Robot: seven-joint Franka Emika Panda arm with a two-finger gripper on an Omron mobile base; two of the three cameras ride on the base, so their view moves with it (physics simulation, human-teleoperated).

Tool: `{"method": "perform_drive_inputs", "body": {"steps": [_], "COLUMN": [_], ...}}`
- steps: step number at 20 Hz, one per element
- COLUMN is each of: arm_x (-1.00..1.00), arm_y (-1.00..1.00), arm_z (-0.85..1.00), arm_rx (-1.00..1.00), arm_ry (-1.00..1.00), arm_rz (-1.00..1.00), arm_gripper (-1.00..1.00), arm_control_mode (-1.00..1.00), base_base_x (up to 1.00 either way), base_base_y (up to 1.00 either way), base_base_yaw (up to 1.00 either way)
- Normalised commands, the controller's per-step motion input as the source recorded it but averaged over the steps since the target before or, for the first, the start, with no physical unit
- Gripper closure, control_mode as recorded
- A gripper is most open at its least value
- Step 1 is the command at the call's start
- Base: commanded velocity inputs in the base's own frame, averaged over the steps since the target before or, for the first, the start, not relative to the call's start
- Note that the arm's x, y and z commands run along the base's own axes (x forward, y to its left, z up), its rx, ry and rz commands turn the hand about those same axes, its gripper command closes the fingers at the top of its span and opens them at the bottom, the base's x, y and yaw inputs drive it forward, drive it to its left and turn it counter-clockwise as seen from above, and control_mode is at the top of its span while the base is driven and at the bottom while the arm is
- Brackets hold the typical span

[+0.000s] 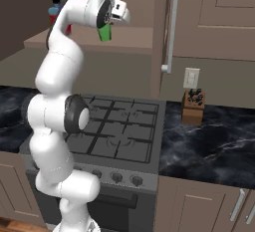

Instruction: Open the cabinet directly in front. Then move the liquor and the cup to the dining counter with the jar on it.

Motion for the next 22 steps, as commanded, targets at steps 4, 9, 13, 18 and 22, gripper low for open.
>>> {"method": "perform_drive_inputs", "body": {"steps": [4, 9, 13, 18, 22], "arm_x": [-1.0, -1.0, -1.0, -1.0, -1.0], "arm_y": [0.0, 0.0, 0.08, 0.18, 0.22], "arm_z": [-0.35, -0.31, -0.14, 0.54, 0.87], "arm_rx": [0.0, 0.0, 0.07, 0.14, 0.12], "arm_ry": [-0.46, -0.71, -0.62, -0.21, 0.13], "arm_rz": [0.0, 0.0, 0.0, 0.01, 0.01], "arm_gripper": [1.0, 1.0, 1.0, 1.0, 1.0], "arm_control_mode": [-1.0, -1.0, -1.0, -1.0, -1.0], "base_base_x": [0.0, 0.0, 0.0, 0.0, 0.0], "base_base_y": [0.0, 0.0, 0.0, 0.0, 0.0], "base_base_yaw": [0.0, 0.0, 0.0, 0.0, 0.0]}}
